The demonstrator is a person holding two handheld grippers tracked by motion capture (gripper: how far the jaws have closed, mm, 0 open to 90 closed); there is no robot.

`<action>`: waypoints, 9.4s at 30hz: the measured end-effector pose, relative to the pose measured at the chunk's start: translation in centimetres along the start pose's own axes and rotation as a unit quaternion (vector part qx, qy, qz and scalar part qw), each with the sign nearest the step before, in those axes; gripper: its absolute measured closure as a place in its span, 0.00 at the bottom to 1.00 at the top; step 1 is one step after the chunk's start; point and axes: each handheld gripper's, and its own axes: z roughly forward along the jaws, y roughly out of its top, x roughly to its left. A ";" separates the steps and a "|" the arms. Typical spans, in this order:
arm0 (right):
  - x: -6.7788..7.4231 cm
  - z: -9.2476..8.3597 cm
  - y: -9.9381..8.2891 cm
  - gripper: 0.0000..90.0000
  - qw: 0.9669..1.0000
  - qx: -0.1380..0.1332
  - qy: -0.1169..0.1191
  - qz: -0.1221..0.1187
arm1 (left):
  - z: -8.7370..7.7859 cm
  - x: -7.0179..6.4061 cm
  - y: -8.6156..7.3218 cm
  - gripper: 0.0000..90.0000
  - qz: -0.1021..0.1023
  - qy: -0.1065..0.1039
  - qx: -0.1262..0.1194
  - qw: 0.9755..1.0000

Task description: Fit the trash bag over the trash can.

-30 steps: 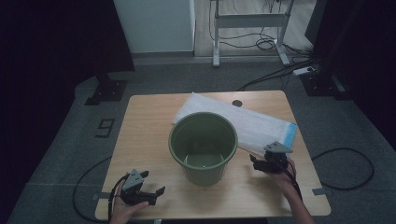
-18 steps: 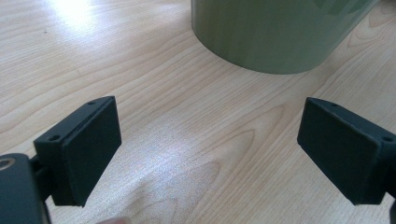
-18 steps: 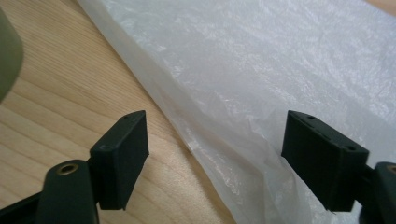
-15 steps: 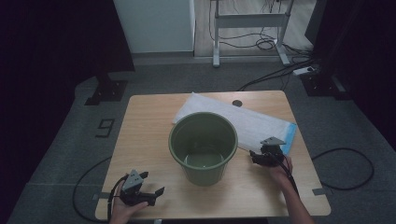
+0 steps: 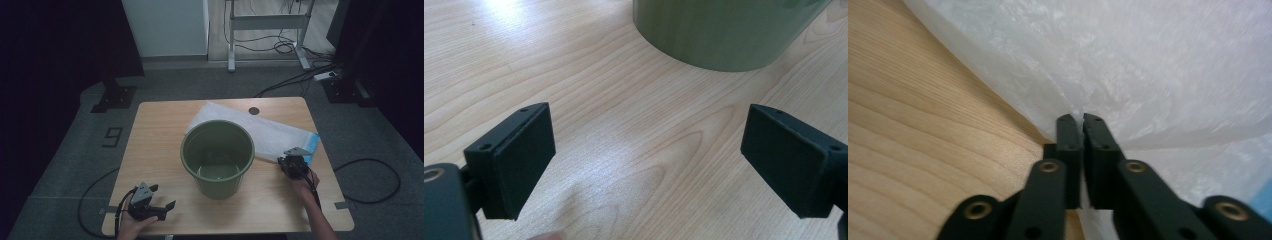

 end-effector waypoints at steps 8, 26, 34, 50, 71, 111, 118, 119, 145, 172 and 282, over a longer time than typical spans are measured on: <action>-0.5 -2.7 -1.6 0.98 1.000 -0.017 0.010 0.009 | 0.1 0.0 0.0 0.08 -0.001 0.001 0.002 1.000; -3.2 -9.7 -8.5 0.98 1.000 -0.012 0.010 0.004 | 0.1 -0.2 0.0 0.08 -0.001 -0.003 0.003 1.000; -3.1 -10.2 -8.9 0.70 1.000 -0.017 0.014 -0.003 | 0.1 -0.2 0.0 0.08 -0.002 -0.004 0.005 1.000; 3.3 -6.3 -2.1 0.31 0.996 -0.064 0.057 -0.023 | 0.1 -0.1 -0.1 0.08 -0.003 -0.005 0.004 1.000; 7.3 2.0 1.4 0.30 0.996 -0.020 0.084 -0.028 | -0.2 0.3 -0.1 0.08 -0.005 -0.004 -0.001 1.000; 4.4 -0.6 1.2 0.98 0.992 -0.086 0.074 0.053 | -0.3 0.5 -0.5 0.08 -0.013 0.004 0.002 1.000; 3.3 -3.0 1.8 0.98 0.986 -0.125 0.082 0.078 | -0.2 0.4 -0.5 0.08 -0.013 0.004 0.002 1.000; 3.2 -3.3 1.9 0.98 0.984 -0.132 0.084 0.082 | -0.2 0.4 -0.5 0.08 -0.013 0.004 0.002 1.000; 0.7 -10.3 4.9 0.99 0.959 -0.241 0.090 0.122 | -0.1 0.4 -0.6 0.08 -0.016 0.003 0.003 1.000; 0.3 -18.3 9.1 0.99 0.929 -0.340 0.103 0.106 | -0.3 0.4 -0.6 0.08 -0.018 0.002 -0.001 1.000; 12.3 -13.8 9.0 0.99 0.944 -0.248 0.218 -0.010 | -4.2 -2.7 4.0 0.17 -0.006 0.006 -0.105 0.994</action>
